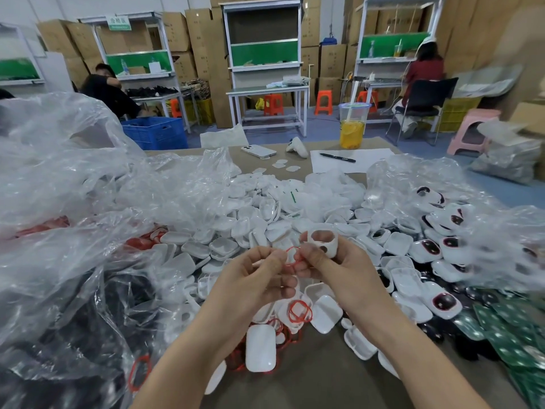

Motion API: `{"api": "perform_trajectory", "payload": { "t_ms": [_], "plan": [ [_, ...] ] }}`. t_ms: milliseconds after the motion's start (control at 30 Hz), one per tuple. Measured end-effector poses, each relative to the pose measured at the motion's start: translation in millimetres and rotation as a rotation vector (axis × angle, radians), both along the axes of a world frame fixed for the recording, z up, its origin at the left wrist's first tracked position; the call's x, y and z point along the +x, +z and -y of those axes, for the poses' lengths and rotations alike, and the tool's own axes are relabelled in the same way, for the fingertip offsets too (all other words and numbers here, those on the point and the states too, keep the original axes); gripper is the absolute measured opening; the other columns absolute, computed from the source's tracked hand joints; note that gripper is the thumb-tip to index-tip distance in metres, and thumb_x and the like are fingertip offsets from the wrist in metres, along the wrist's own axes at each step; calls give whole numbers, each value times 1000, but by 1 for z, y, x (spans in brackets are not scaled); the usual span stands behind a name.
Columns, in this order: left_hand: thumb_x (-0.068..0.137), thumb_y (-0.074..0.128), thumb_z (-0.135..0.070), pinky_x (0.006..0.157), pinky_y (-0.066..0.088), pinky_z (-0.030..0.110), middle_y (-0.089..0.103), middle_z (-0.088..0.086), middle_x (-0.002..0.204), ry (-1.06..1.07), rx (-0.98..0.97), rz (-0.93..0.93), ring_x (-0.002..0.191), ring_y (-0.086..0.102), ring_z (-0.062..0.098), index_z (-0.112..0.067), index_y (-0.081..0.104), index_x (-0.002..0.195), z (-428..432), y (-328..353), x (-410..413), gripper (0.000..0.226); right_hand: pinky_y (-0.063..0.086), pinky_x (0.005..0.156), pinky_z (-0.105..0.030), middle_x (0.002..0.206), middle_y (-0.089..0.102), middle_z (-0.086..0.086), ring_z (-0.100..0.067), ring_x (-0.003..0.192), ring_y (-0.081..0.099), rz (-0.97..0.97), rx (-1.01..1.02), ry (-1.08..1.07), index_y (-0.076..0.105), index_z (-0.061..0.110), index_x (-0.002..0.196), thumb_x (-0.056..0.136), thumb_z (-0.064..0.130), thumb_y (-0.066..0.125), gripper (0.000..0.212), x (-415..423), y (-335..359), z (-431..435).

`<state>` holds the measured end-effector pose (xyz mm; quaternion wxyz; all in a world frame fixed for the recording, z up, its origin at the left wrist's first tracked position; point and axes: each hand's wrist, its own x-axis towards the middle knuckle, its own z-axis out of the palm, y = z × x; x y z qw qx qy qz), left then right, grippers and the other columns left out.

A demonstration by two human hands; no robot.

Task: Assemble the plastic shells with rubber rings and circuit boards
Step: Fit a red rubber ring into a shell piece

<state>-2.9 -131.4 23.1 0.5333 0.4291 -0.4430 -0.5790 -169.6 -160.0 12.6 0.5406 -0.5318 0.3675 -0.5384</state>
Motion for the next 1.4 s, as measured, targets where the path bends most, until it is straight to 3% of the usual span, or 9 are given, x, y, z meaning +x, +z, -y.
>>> {"api": "perform_trajectory", "payload": {
  "t_ms": [67,133,267,367,533,733,933,1100,1400],
  "plan": [
    [86,69,-29,75,60,31,75,18,94,12,-19,-32,80,71,26,-4,71,95,0,2,3,26,56,67,-21,80,75,-7,-19,73,72,64,39,23,64,12,114,83,38,65,40,-1,-1,2],
    [86,70,-30,76,60,28,76,16,97,27,-77,-12,85,74,25,-8,73,90,-1,4,4,22,55,64,-23,80,73,-10,-21,72,71,116,87,66,59,10,115,88,37,62,39,-1,-3,3],
    [92,70,-26,78,54,16,76,-7,92,174,-272,366,88,73,8,-34,72,90,-5,1,2,8,53,59,-26,78,71,-13,-23,66,67,108,101,158,55,10,102,104,19,51,9,1,-6,1],
    [93,69,-27,79,47,6,69,-28,103,224,-383,554,97,66,-6,-53,63,106,-6,-5,-4,30,51,57,-25,76,70,-14,-23,62,64,61,76,168,64,22,89,103,17,52,19,2,-4,-1],
    [96,65,-30,82,44,5,64,-26,106,229,-581,733,101,64,-4,-57,61,109,-2,-11,-4,30,51,59,-24,74,68,-8,-22,65,64,-84,-30,158,66,18,98,103,29,54,18,2,-5,-4],
    [94,56,-42,83,41,3,54,-25,110,293,-649,816,102,61,-2,-66,53,114,-1,-13,-4,32,50,56,-27,68,64,-3,-19,61,60,-96,-18,198,65,23,105,99,47,48,30,7,-8,-6],
    [98,64,-31,83,37,1,52,-26,107,338,-705,868,102,57,-7,-65,50,120,-6,-12,-6,43,44,60,-33,70,59,-1,-17,60,53,-196,-9,206,57,26,117,95,56,41,41,8,-12,-9],
    [97,65,-30,83,38,1,54,-27,110,349,-681,850,104,56,-9,-67,53,113,-6,-9,-6,42,44,57,-28,71,59,3,-15,57,51,-207,-67,229,59,27,106,101,54,38,35,9,-7,-12],
    [94,65,-36,87,45,13,55,-22,114,276,-562,709,109,60,6,-56,66,113,-7,-8,-5,27,46,59,-29,72,59,4,-17,59,52,-250,-128,227,58,33,98,105,51,36,30,8,-4,-17]
  ]
}}
